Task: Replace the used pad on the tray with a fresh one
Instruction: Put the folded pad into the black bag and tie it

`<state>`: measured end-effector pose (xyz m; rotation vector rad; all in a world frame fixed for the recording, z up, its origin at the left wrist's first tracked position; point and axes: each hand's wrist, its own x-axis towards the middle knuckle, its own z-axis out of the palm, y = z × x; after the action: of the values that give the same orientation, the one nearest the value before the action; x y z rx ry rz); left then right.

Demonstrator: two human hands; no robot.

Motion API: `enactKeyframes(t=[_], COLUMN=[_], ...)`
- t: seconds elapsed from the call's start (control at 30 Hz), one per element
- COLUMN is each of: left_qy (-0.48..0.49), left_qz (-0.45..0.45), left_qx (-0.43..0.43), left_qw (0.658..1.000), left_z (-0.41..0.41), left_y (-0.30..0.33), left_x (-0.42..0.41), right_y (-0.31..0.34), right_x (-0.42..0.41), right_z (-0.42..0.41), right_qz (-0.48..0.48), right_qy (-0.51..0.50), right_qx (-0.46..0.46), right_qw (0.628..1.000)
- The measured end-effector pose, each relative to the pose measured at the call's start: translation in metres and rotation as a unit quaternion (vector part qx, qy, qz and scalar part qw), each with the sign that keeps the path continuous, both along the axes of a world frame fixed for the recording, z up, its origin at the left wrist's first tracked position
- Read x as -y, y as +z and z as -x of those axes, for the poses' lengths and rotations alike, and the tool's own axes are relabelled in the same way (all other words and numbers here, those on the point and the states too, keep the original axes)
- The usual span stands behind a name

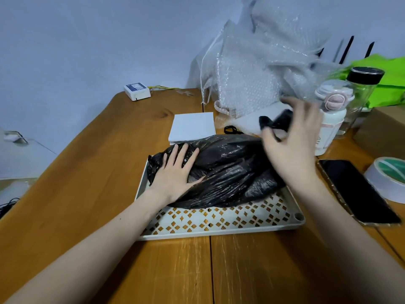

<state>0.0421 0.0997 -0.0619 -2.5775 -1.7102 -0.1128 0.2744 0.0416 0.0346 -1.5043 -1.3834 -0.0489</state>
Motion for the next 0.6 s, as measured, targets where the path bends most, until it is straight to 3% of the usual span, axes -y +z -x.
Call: enactKeyframes(t=[0.07,0.13,0.27,0.37,0.6], left_qy=[-0.008,-0.011,-0.004,0.001,0.022], left_qz=[0.006,0.009,0.014,0.011,0.019], left_qx=[-0.003,0.008,-0.014,0.023,0.065], left_qw=[1.000,1.000,1.000,1.000,0.997], left_z=[0.000,0.001,0.002,0.002,-0.004], left_y=[0.000,0.000,-0.001,-0.005,-0.002], left_x=[0.000,0.001,-0.002,-0.004,-0.001], right_y=[0.012,0.003,-0.048,-0.083,-0.091], right_x=[0.006,0.000,-0.030,-0.037,-0.037], right_z=[0.033,0.068,0.089,0.073,0.038], right_qz=[-0.054,-0.050,0.111,0.241,0.330], right_qy=[0.055,0.139,0.199,0.186,0.187], right_qx=[0.117,0.216,0.386,0.382,0.314], right_qw=[0.990,0.965,0.894,0.872,0.870])
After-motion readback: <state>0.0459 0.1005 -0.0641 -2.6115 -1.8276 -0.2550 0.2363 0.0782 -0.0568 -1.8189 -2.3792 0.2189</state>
